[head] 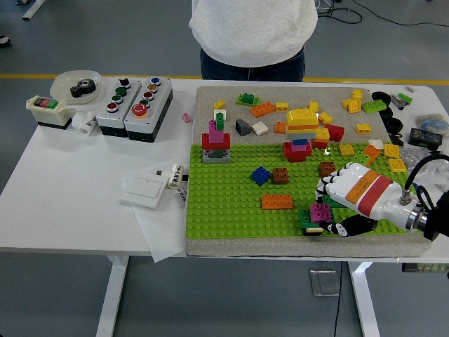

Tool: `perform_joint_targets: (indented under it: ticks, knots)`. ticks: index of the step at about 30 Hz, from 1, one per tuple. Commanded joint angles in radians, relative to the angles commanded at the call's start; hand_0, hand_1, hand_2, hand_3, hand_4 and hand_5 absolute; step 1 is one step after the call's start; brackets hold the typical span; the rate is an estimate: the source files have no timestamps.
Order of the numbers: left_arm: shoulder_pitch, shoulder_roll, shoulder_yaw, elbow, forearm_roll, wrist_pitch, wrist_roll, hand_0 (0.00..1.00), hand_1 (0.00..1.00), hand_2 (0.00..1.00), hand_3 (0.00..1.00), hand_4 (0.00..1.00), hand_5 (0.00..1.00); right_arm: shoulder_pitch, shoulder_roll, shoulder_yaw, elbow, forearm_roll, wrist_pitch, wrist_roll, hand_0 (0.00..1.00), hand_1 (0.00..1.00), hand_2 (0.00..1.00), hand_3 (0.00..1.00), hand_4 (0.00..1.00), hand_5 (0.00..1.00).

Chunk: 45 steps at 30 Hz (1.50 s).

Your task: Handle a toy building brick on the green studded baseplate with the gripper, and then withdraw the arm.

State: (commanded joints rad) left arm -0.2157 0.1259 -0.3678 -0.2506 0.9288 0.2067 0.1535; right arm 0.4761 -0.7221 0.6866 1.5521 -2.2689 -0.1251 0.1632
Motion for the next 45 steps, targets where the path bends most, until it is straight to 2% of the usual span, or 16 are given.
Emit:
perform_joint_targets:
  ticks: [11,17,18,23,24,45]
  knots:
    - [-0.001,0.0,0.002,0.0,-0.003,0.001,-0.001,0.748,0.75,0.739,0.608,0.661,0.628,0.003,-0.001,-0.002,-0.005,0.0,0.004,0.006,0.315,0.495,0.613,0.522,0.753,0.447]
    - [-0.002,0.0,0.003,0.001,-0.004,0.001,-0.002,0.75,0.75,0.738,0.607,0.66,0.627,0.004,0.0,-0.001,-0.009,0.0,-0.004,0.01,0.326,0.513,0.632,0.53,0.76,0.439]
    - [-0.002,0.0,0.003,0.001,-0.004,0.001,-0.002,0.75,0.75,0.738,0.607,0.66,0.627,0.004,0.0,-0.001,-0.01,0.0,-0.004,0.01,0.336,0.528,0.662,0.54,0.768,0.435]
    - [-0.002,0.0,0.003,0.0,-0.005,0.0,-0.002,0.75,0.75,0.738,0.607,0.66,0.627,0.005,0.002,-0.001,-0.013,0.0,-0.009,0.009,0.336,0.528,0.662,0.54,0.768,0.435]
    - [-0.002,0.0,0.003,0.0,-0.005,-0.001,-0.002,0.752,0.75,0.737,0.608,0.66,0.628,0.006,0.002,-0.002,-0.012,0.0,-0.007,0.009,0.347,0.542,0.691,0.555,0.773,0.436]
    - [-0.002,0.0,0.003,0.001,-0.006,-0.003,-0.004,0.747,0.748,0.736,0.607,0.658,0.628,0.006,0.001,-0.005,-0.014,0.0,-0.007,0.01,0.37,0.58,0.724,0.596,0.79,0.429]
